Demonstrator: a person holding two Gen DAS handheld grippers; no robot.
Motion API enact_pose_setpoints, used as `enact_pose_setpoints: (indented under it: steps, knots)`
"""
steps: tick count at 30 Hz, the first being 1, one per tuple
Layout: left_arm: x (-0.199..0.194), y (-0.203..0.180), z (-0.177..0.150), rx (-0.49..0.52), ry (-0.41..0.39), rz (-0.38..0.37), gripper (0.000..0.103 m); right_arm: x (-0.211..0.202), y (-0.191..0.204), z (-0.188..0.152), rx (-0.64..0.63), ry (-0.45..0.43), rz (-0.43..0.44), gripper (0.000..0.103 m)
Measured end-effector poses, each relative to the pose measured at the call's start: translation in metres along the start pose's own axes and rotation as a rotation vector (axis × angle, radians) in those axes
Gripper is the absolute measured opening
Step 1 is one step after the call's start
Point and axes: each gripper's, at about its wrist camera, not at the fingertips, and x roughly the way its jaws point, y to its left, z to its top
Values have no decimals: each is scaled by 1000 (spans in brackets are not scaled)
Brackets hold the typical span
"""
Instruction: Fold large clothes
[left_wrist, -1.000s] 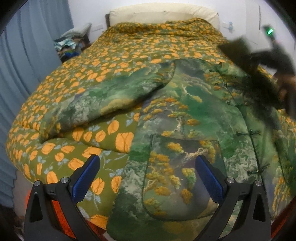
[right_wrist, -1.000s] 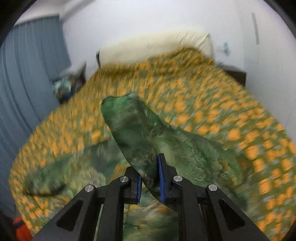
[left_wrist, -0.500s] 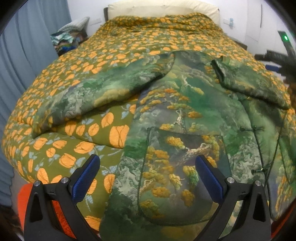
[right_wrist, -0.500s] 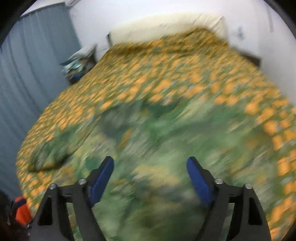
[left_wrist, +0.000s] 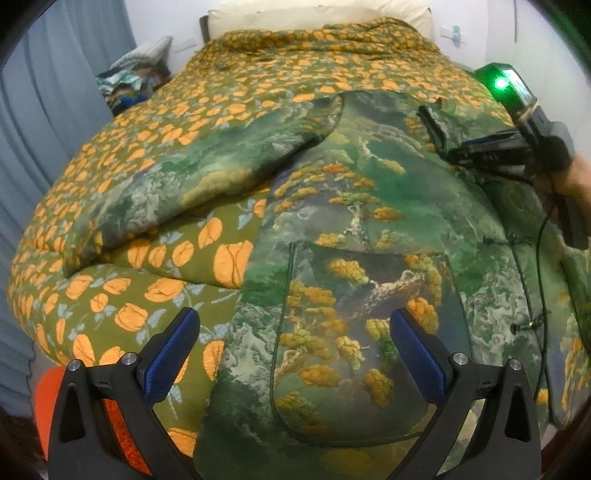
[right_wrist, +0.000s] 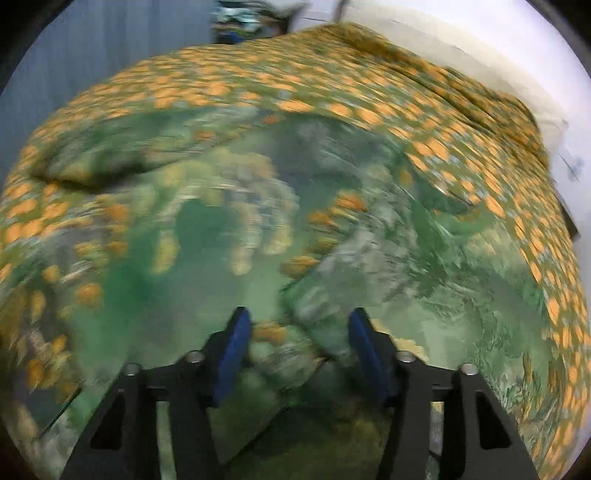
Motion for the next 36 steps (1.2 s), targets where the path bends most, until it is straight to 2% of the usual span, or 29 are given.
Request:
enact_pose_setpoints:
  steps: [2,3,5,7,8,10,12,13,14,15,16,17,19,21,23,24,27,29,32,34,36]
  knots:
    - [-4,3,-1,-5,-14,2,103,-10,-13,-1,65,-41,13,8]
    - [-4,5,-1,-10,-17,-1,103,-19,-14,-5,73,-57,37,1]
    - [0,8,-1,-22,-6,-7,103,-24,-7,-11,30,-49,37,1]
    - [7,7,0,-31,21,-14,102,-13,-3,-12,5,11,33,1]
    - [9,6,1,-36,29,-16,102,-6,-4,-13,19,47,30,2]
    - [6,7,2,-40,21,-18,102,-6,-10,-11,88,33,54,3]
    - [0,9,-1,-35,3,-6,102,-20,-17,-12,160,-6,101,11]
    - [-1,11,-1,-34,1,1,102,-27,-19,-12,178,-27,115,23]
    - [0,12,-2,-38,5,7,102,-42,-23,-12,200,-74,123,43]
    - [2,15,-3,-48,16,7,102,-51,-24,-12,212,-107,119,54]
    - [5,16,-3,-57,27,1,102,-62,-27,-12,230,-149,104,68]
    - [7,17,-2,-67,38,-9,102,-70,-33,-12,265,-179,75,72]
    - [8,17,-2,-72,50,-30,102,-63,-45,-10,335,-159,48,72]
    - [5,14,-3,-49,47,-35,102,-34,-59,-18,442,-46,34,72]
    - [2,13,-3,-26,46,-10,102,-5,-66,-31,528,71,74,72]
    - [0,15,-2,-22,46,-2,102,-6,-66,-37,552,64,86,71]
    - [-7,34,10,-63,17,-23,102,-46,-54,-47,557,-55,135,70]
    - [-6,53,21,-117,10,-50,103,-92,-37,-51,507,-142,165,70]
    - [6,100,38,-276,37,-131,102,-155,-8,-64,425,-233,203,71]
    - [23,145,45,-457,72,-225,102,-182,8,-78,389,-268,210,75]
    - [39,178,45,-610,80,-280,102,-209,25,-99,372,-303,202,77]
